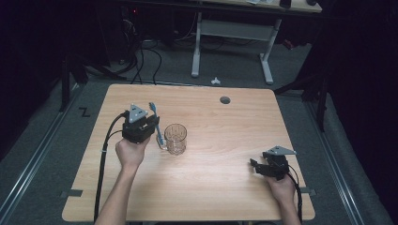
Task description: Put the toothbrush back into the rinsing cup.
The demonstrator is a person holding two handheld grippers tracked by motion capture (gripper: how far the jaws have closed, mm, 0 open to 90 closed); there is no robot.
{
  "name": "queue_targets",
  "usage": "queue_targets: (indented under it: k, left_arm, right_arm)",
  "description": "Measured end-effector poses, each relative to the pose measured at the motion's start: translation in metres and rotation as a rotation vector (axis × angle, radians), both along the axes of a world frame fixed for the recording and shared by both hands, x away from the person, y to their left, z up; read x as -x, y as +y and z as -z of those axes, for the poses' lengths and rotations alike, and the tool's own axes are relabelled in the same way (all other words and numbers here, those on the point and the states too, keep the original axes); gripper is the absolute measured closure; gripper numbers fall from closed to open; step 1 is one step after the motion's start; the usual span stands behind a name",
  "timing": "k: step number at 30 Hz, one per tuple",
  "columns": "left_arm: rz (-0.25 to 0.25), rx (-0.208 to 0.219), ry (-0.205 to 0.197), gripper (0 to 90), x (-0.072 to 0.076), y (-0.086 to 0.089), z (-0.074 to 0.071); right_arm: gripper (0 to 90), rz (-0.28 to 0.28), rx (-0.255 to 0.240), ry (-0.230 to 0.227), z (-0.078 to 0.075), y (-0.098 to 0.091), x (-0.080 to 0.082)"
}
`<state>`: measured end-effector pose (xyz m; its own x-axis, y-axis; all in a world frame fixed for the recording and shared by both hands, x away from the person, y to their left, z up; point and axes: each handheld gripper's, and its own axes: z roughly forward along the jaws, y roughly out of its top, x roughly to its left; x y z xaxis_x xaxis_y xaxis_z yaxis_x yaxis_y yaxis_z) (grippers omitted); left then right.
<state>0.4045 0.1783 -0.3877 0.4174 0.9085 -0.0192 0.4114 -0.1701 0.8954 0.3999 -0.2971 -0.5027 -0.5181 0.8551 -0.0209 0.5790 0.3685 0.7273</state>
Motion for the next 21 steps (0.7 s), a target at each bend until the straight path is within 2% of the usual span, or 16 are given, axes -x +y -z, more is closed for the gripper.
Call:
queue_targets:
  k: [9, 13, 21]
  left_arm:
    - [0.0, 0.01, 0.008, 79.2, 0.0044, 0.0011, 0.0047]
    - [0.002, 0.0, 0.008, 79.2, 0.0066, -0.0002, 0.0065]
    - [0.009, 0.015, 0.008, 79.0, 0.0092, -0.0007, 0.0076]
  right_arm:
    - [33.8, 0.0, 0.001, -0.001, 0.0, 0.0, 0.0]
    - [33.8, 0.0, 0.001, -0.001, 0.0, 0.0, 0.0]
    - [33.8, 0.0, 0.0, 0.0, 0.0, 0.0, 0.0]
